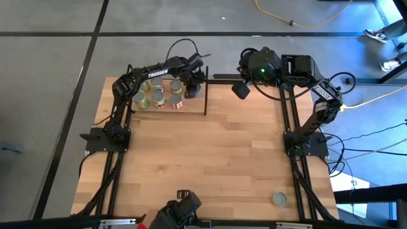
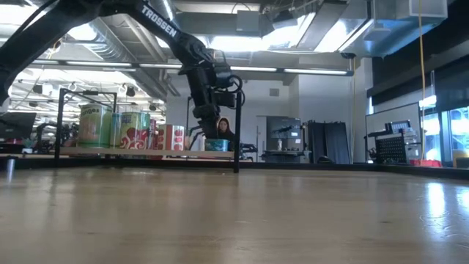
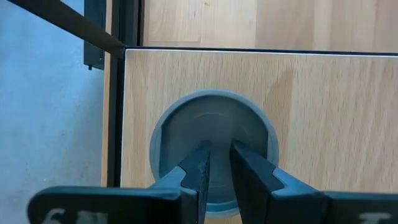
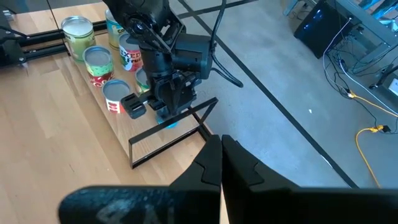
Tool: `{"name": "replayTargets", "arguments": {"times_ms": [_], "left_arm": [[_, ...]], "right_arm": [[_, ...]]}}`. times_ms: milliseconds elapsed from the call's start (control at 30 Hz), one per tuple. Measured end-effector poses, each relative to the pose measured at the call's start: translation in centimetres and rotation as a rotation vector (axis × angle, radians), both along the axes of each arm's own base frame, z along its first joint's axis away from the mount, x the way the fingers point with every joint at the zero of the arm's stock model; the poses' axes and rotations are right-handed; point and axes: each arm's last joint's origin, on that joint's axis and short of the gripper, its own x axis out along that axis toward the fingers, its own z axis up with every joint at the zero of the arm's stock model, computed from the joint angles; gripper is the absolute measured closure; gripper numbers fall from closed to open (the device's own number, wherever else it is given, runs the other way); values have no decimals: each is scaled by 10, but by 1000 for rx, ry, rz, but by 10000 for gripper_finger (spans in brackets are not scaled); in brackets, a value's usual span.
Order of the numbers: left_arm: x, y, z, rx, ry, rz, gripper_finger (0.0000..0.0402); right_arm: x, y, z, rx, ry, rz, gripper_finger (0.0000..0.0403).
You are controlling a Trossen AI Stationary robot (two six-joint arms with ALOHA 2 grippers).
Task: Pick and place cans onto a shelf
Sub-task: Put the canned tuna on the shelf, then put the canned mushroom on the shelf
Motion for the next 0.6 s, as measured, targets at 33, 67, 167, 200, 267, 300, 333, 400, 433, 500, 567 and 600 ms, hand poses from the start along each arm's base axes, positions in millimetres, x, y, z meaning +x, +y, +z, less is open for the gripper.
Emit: {"name": "replayTargets", "arguments": {"times_ms": [33,67,167,200,267,300,333,400,433,500,567,600], "left_arm": [[0,0,1,7,2,2,343],[-1,-1,3,14,3,2,343],[-1,-1,8,36,-7,2,343],[-3,-2,10,37,-4,1,343],[-3,-2,15,49,-18,2,343],[-4,-3,18,54,-22,3,343],[-5,-3,21,57,-30,2,343],[-5,-4,25,65,-40,2,343],[-5,-4,27,66,-46,1,343],[-5,-7,31,76,-53,-3,343],[-6,-10,39,83,-64,-6,343],[-6,-12,43,89,-73,-11,343]], "right_arm": [[0,0,0,0,0,0,402],[0,0,0,0,0,0,402],[0,0,0,0,0,0,402],[0,0,0,0,0,0,402],[0,0,0,1,0,0,402],[0,0,0,1,0,0,402],[0,0,0,1,0,0,402],[0,0,0,0,1,1,402],[0,0,0,0,1,1,402],[0,0,0,0,1,1,402],[0,0,0,-2,4,3,402],[0,0,0,-3,7,4,402]]}}
